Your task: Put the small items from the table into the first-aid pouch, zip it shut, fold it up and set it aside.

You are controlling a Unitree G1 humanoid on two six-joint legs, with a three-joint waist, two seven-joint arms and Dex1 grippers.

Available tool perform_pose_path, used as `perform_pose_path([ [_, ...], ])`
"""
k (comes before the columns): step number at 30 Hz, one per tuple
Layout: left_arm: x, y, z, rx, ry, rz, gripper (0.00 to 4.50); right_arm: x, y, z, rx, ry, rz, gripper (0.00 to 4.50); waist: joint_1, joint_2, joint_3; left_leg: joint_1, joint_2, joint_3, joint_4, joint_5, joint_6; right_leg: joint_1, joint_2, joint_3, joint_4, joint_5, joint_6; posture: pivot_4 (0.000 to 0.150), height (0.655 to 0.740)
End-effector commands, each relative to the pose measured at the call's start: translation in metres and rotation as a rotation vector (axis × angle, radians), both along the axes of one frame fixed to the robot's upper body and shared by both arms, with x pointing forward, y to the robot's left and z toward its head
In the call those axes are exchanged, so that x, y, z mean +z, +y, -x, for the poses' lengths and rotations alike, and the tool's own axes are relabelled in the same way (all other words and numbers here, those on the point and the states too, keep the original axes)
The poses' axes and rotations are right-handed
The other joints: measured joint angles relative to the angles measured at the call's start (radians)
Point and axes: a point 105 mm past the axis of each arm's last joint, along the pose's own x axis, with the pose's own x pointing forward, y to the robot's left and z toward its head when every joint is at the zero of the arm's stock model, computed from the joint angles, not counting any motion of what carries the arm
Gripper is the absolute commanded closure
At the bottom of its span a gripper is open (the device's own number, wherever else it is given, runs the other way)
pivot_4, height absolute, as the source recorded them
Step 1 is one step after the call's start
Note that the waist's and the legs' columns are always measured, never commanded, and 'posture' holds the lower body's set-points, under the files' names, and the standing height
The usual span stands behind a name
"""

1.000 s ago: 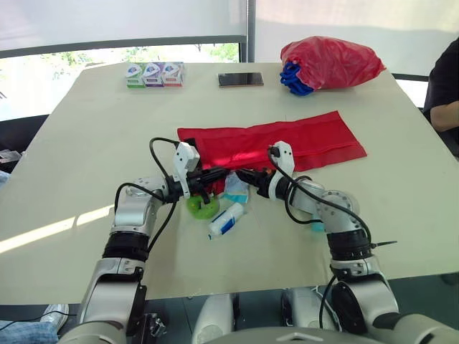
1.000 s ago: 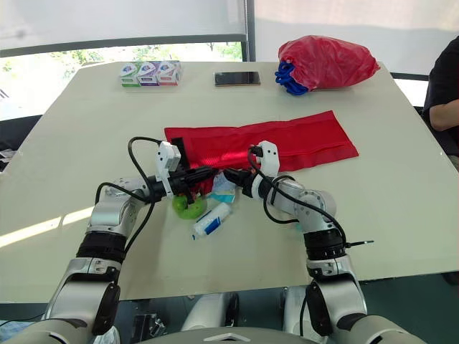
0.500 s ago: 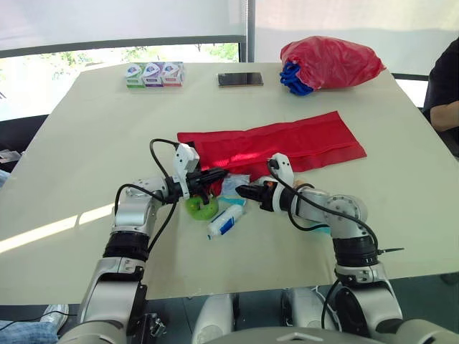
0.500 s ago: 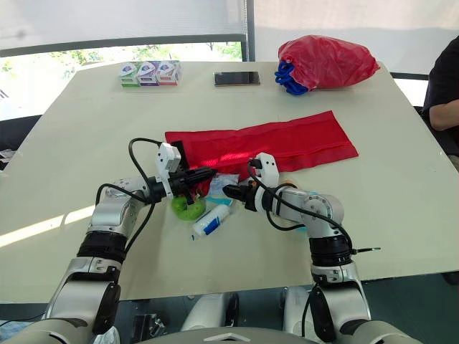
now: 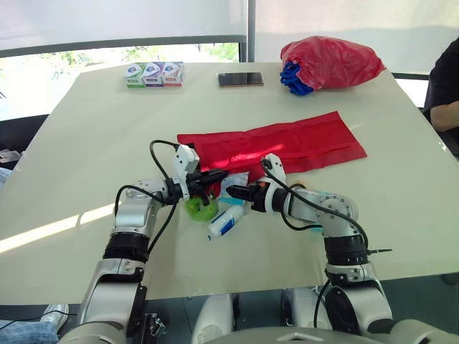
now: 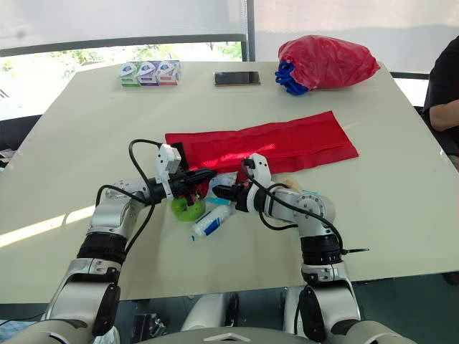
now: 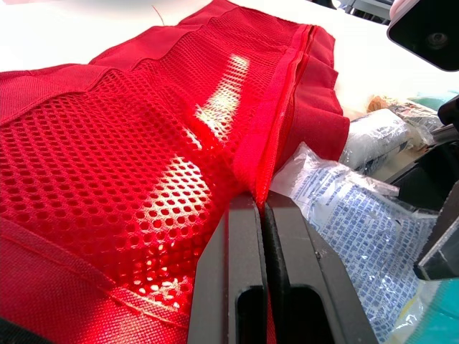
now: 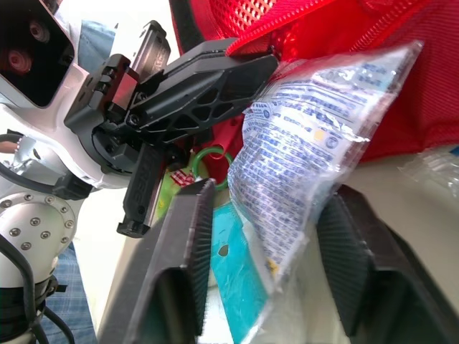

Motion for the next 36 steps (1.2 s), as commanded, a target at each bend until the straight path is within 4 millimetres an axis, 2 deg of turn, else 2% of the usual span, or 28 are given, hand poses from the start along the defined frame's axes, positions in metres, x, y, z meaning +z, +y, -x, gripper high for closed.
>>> perform_pose_path([
  [1, 0.006, -0.004, 0.003, -0.031, -0.033, -0.010, 4.50, 0.010, 0.001, -0.005, -0.028, -0.017, -0.056, 4.44, 0.000, 0.000, 0.000, 0.000, 0.000, 0.000, 0.000, 0.000, 0.000, 0.000, 0.000, 0.000, 0.000, 0.000, 0.000, 0.150, 0.7400],
  [10, 0.006, -0.004, 0.003, -0.039, -0.033, -0.010, 4.50, 0.014, 0.003, -0.008, -0.041, 0.004, -0.114, 4.44, 0.000, 0.000, 0.000, 0.000, 0.000, 0.000, 0.000, 0.000, 0.000, 0.000, 0.000, 0.000, 0.000, 0.000, 0.000, 0.150, 0.7400],
  [17, 0.009, -0.005, 0.002, -0.032, -0.024, 0.022, 4.50, 0.020, 0.015, -0.012, -0.005, 0.063, -0.282, 4.44, -0.001, -0.001, 0.000, 0.000, 0.000, 0.000, 0.000, 0.000, 0.000, 0.000, 0.000, 0.000, 0.000, 0.000, 0.000, 0.150, 0.7400],
  [23, 0.019, -0.010, 0.004, -0.035, -0.003, 0.103, 4.50, 0.013, 0.028, -0.007, 0.076, 0.074, -0.262, 4.44, -0.006, -0.001, 0.000, 0.002, 0.000, 0.000, 0.000, 0.000, 0.000, 0.000, 0.001, 0.000, 0.001, 0.000, 0.000, 0.150, 0.7400],
  [36, 0.025, -0.019, 0.012, -0.084, -0.001, 0.131, 4.50, -0.005, 0.035, -0.010, 0.162, 0.066, -0.139, 4.44, -0.007, -0.001, 0.000, 0.004, 0.001, 0.001, -0.002, 0.000, 0.000, 0.001, 0.002, 0.001, 0.001, 0.000, 0.000, 0.150, 0.7400],
])
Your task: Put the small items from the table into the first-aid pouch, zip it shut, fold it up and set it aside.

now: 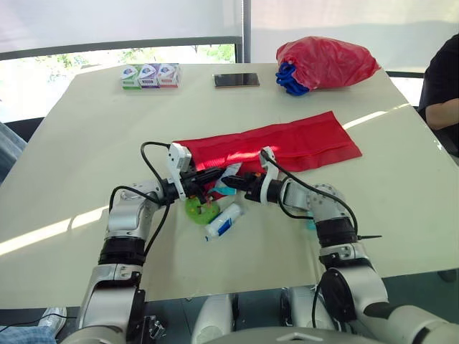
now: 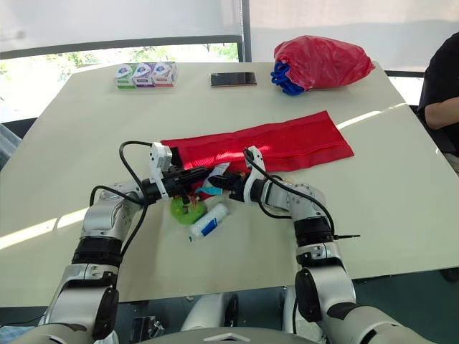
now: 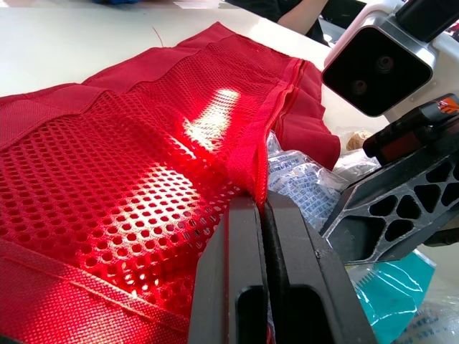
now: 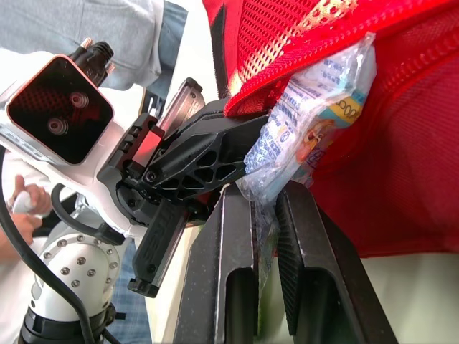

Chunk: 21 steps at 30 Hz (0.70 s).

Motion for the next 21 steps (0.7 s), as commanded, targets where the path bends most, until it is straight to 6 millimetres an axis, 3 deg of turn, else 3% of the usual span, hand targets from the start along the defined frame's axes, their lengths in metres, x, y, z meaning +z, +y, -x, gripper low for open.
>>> perform_pose_path([
  [1, 0.018, -0.022, 0.005, -0.101, -0.078, 0.028, 4.50, -0.009, 0.018, 0.011, 0.086, 0.000, 0.051, 4.44, 0.000, 0.000, 0.000, 0.000, 0.000, 0.000, 0.000, 0.000, 0.000, 0.000, 0.000, 0.000, 0.000, 0.000, 0.000, 0.150, 0.7400],
  [7, 0.019, -0.024, 0.004, -0.101, -0.123, -0.013, 4.50, -0.015, 0.017, 0.007, 0.091, 0.003, 0.085, 4.44, 0.001, 0.000, 0.000, 0.000, 0.000, 0.000, 0.000, 0.000, 0.000, 0.000, 0.000, 0.000, 0.000, 0.000, 0.000, 0.150, 0.7400],
  [14, 0.020, -0.016, 0.002, -0.124, -0.235, -0.141, 4.50, -0.018, -0.009, 0.000, 0.128, 0.006, 0.120, 4.44, 0.009, 0.000, 0.000, 0.000, -0.001, 0.000, 0.000, 0.000, -0.001, 0.001, -0.003, 0.000, 0.000, 0.000, 0.000, 0.150, 0.7400],
  [21, 0.021, -0.015, -0.001, -0.168, -0.264, -0.164, 4.50, -0.015, -0.016, 0.010, 0.296, -0.036, 0.157, 4.44, 0.019, 0.001, 0.001, -0.001, -0.003, 0.000, 0.000, 0.000, 0.000, 0.001, -0.004, -0.001, -0.001, 0.000, 0.000, 0.150, 0.7400],
])
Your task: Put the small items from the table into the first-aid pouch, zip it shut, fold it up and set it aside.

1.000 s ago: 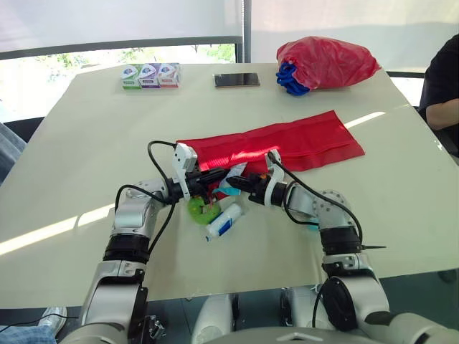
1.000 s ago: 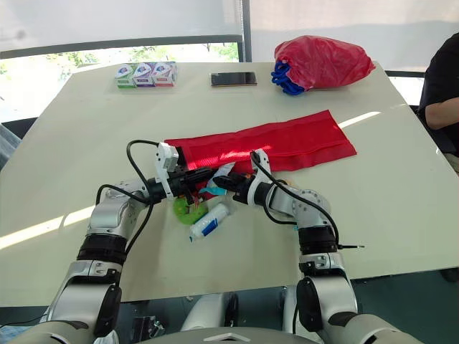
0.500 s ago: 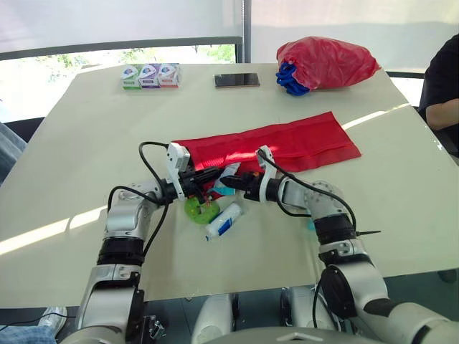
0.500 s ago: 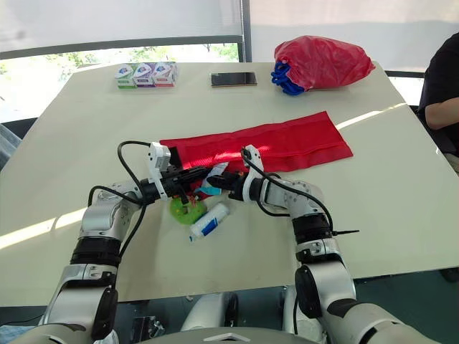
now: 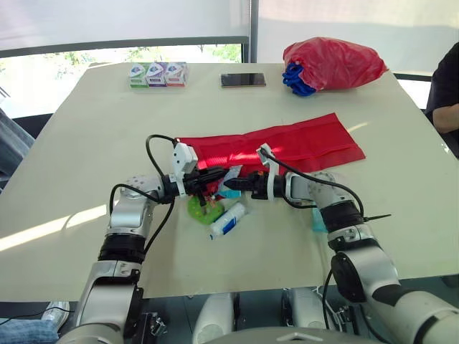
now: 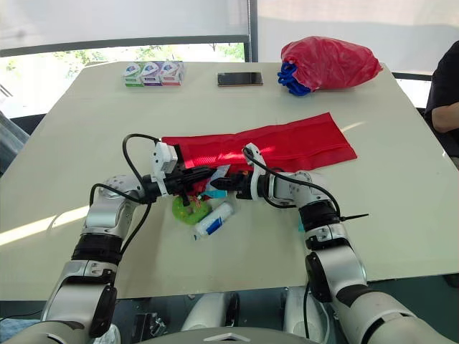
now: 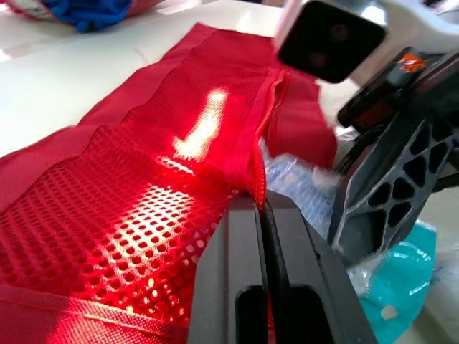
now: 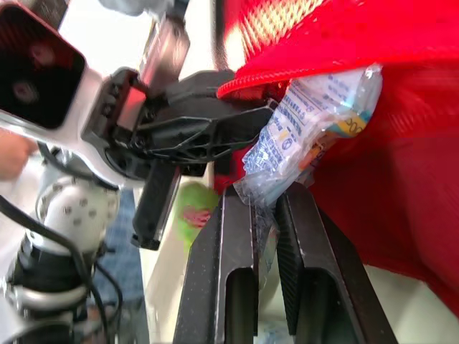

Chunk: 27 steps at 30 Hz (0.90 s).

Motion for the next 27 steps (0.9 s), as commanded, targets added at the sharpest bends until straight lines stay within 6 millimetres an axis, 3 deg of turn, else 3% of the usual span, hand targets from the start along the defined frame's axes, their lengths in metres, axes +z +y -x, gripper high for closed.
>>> perform_pose_path([
  [1, 0.014, -0.009, -0.001, -0.070, -0.076, -0.012, 4.50, -0.012, 0.000, 0.009, 0.078, 0.030, 0.060, 4.44, 0.000, 0.000, 0.000, 0.000, 0.000, 0.000, 0.000, 0.000, 0.000, 0.000, 0.000, 0.000, 0.000, 0.000, 0.000, 0.150, 0.7400],
  [13, 0.007, -0.021, 0.013, -0.186, -0.050, 0.000, 4.50, -0.013, -0.004, -0.026, -0.072, 0.009, 0.097, 4.44, -0.007, -0.002, -0.001, 0.002, 0.000, 0.000, 0.000, 0.000, 0.000, 0.001, 0.001, 0.000, 0.002, 0.000, 0.000, 0.150, 0.7400],
  [21, -0.007, -0.022, 0.021, -0.175, 0.001, 0.011, 4.50, 0.013, -0.001, -0.044, -0.219, -0.050, -0.122, 4.44, -0.015, -0.003, -0.002, 0.003, 0.002, 0.000, 0.000, 0.000, 0.000, 0.001, 0.001, 0.000, 0.002, 0.000, 0.000, 0.150, 0.7400],
  [27, -0.012, -0.025, 0.026, -0.169, 0.032, 0.030, 4.50, 0.016, 0.009, -0.042, -0.324, 0.008, -0.230, 4.44, -0.018, -0.002, -0.003, 0.003, 0.004, 0.000, -0.001, 0.000, 0.000, 0.001, 0.001, 0.000, 0.002, 0.000, 0.000, 0.150, 0.7400],
])
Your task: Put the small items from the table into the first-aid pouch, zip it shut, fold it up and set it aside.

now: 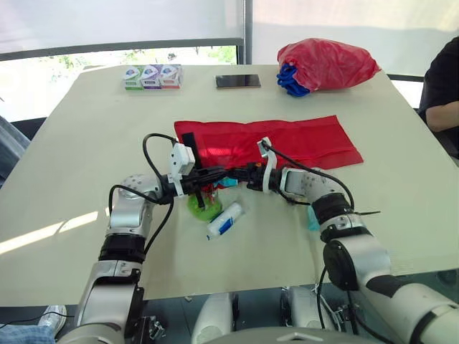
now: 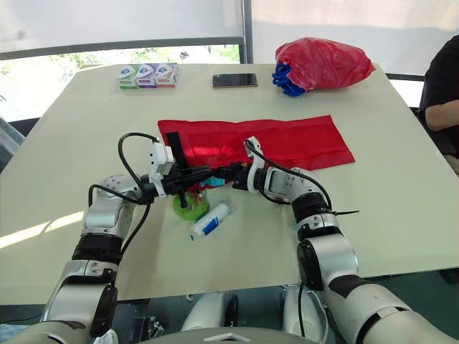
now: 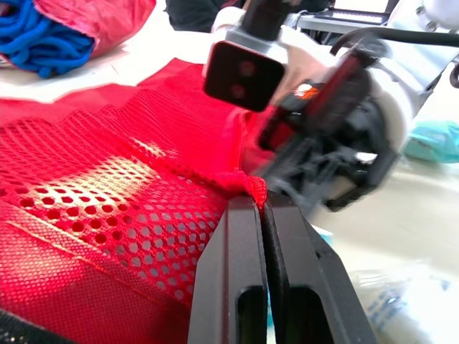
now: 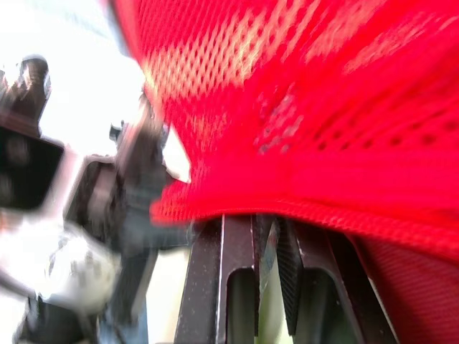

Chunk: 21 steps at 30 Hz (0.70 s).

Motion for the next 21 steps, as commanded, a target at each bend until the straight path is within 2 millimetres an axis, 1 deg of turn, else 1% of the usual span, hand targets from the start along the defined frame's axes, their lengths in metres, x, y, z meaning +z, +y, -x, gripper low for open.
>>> perform_pose_path([
  [1, -0.015, -0.021, 0.016, -0.108, 0.061, -0.010, 4.50, 0.010, -0.002, -0.010, -0.127, -0.025, -0.050, 4.44, -0.001, 0.001, 0.000, 0.000, 0.000, 0.000, 0.000, 0.000, 0.000, 0.000, 0.000, 0.000, 0.000, 0.000, 0.000, 0.150, 0.7400],
  [4, -0.016, -0.023, 0.015, -0.098, 0.072, -0.006, 4.50, 0.014, 0.003, -0.007, -0.165, 0.022, -0.129, 4.44, 0.000, 0.001, 0.001, 0.000, 0.000, 0.000, -0.001, 0.000, 0.000, 0.000, 0.000, 0.000, 0.000, 0.000, 0.000, 0.150, 0.7400],
  [7, -0.016, -0.022, 0.013, -0.077, 0.089, 0.011, 4.50, 0.016, 0.004, -0.006, -0.194, 0.049, -0.165, 4.44, 0.002, 0.001, 0.001, 0.000, 0.000, 0.000, -0.001, 0.000, 0.000, 0.000, -0.001, 0.000, -0.001, 0.000, 0.000, 0.150, 0.7400],
  [11, -0.014, -0.021, 0.009, -0.051, 0.106, 0.028, 4.50, 0.013, 0.004, -0.002, -0.211, 0.025, -0.125, 4.44, 0.006, 0.002, 0.001, -0.001, -0.002, 0.000, -0.001, 0.000, 0.000, 0.000, -0.002, 0.000, -0.001, 0.000, 0.000, 0.150, 0.7400],
  [14, -0.013, -0.020, 0.003, -0.026, 0.116, 0.038, 4.50, 0.005, 0.000, 0.000, -0.237, 0.018, -0.072, 4.44, 0.011, 0.002, 0.001, -0.002, -0.002, 0.000, -0.001, 0.000, 0.000, 0.000, -0.002, 0.000, -0.001, 0.000, 0.000, 0.150, 0.7400],
  [16, -0.012, -0.019, 0.000, -0.012, 0.124, 0.044, 4.50, 0.000, -0.002, 0.003, -0.234, -0.004, -0.023, 3.56, 0.016, 0.002, 0.001, -0.002, -0.003, 0.000, 0.000, 0.000, 0.000, 0.000, -0.002, 0.000, -0.002, 0.000, 0.000, 0.150, 0.7400],
  [21, -0.013, -0.017, -0.007, 0.019, 0.137, 0.043, 4.50, -0.009, -0.010, 0.016, -0.188, -0.074, 0.092, 3.52, 0.023, 0.002, 0.001, -0.002, -0.003, 0.000, -0.001, 0.000, 0.000, 0.000, -0.002, 0.000, -0.002, 0.000, 0.000, 0.150, 0.7400],
])
